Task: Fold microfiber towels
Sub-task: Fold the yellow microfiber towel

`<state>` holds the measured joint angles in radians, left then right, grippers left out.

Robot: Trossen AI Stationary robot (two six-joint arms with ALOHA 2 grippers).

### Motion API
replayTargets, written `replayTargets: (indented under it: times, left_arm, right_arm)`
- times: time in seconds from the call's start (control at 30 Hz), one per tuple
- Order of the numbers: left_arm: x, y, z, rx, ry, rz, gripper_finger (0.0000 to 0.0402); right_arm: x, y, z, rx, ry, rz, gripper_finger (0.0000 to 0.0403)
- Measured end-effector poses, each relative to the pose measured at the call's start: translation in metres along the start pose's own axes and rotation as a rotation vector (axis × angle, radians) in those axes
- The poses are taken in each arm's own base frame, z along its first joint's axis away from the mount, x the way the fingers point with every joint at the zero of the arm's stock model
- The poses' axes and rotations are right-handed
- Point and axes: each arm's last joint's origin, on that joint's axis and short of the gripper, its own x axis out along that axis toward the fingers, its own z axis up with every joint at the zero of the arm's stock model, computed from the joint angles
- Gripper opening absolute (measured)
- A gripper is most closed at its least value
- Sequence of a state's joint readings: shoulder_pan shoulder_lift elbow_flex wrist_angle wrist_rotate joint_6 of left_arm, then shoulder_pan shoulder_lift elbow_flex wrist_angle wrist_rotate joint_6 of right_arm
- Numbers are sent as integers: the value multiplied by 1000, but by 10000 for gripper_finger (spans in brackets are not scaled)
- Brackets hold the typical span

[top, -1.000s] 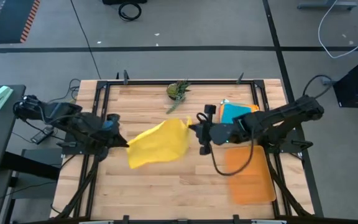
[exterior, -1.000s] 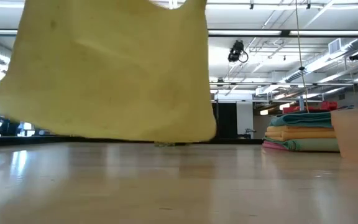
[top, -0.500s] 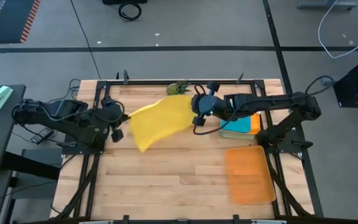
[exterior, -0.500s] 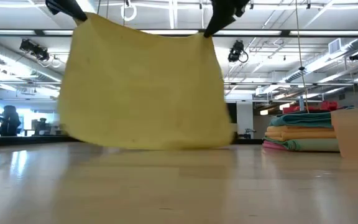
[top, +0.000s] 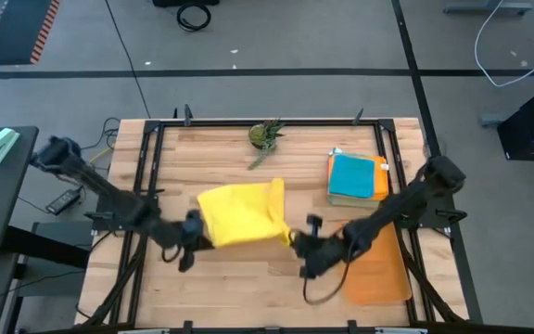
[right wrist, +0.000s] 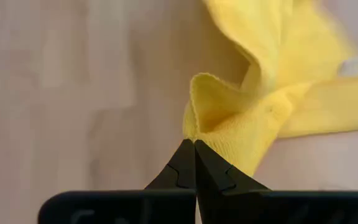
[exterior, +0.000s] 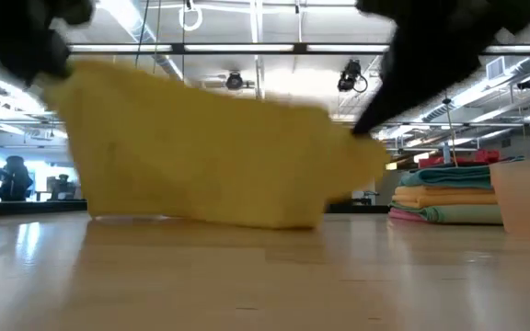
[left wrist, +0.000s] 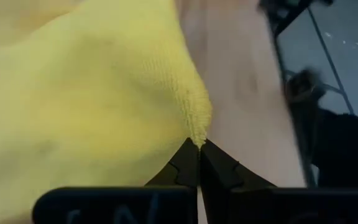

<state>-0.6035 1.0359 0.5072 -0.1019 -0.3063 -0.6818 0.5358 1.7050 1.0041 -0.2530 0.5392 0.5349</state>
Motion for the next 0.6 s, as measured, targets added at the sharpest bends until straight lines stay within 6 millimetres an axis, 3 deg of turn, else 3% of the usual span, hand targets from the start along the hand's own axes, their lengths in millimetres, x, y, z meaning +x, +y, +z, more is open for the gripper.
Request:
replayTargets:
  times: [0.13, 0.3, 0.4, 0.6]
  left_arm:
    - [23, 6, -40, -138, 105, 37, 6]
    - [30, 8, -54, -218, 227, 99, 39]
    - [29, 5, -51, -240, 262, 63, 71]
    - [17, -5, -39, -301, 413, 31, 116]
  right_arm:
    - [20, 22, -30, 52, 13, 53, 0]
    - [22, 29, -26, 127, 33, 100, 25]
    - [10, 25, -16, 167, 53, 175, 55]
    - [-38, 8, 6, 113, 55, 284, 127]
